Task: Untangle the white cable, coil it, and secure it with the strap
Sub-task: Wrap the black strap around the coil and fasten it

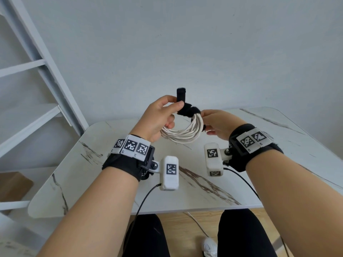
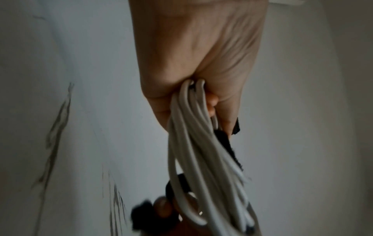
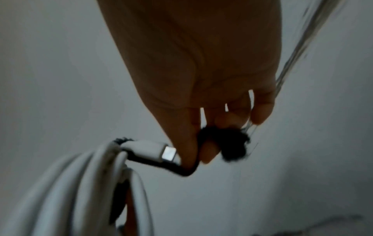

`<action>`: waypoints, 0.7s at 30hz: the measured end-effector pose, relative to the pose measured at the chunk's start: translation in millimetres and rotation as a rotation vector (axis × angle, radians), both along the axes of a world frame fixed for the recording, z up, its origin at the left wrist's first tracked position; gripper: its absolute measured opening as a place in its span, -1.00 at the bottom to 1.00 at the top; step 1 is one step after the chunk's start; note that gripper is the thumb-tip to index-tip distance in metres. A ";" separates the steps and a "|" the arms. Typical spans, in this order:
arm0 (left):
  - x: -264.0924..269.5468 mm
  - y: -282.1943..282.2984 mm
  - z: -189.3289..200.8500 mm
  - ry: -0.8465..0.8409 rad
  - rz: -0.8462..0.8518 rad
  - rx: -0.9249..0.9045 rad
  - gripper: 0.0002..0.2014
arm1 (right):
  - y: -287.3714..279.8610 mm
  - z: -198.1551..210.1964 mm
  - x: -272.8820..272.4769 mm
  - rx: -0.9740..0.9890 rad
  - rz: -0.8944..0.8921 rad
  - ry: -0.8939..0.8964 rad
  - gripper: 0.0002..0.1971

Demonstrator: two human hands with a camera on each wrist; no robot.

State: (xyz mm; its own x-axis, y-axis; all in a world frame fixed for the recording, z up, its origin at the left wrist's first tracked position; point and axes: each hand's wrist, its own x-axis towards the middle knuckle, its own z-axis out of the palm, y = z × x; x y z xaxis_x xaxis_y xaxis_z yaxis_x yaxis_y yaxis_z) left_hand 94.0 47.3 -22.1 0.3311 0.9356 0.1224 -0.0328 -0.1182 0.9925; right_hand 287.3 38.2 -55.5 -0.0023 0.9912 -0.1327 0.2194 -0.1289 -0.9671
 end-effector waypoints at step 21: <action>10.6 2.9 -3.7 -0.044 0.180 0.121 -0.94 | -6.5 -3.9 -13.3 -0.068 0.186 0.725 -0.74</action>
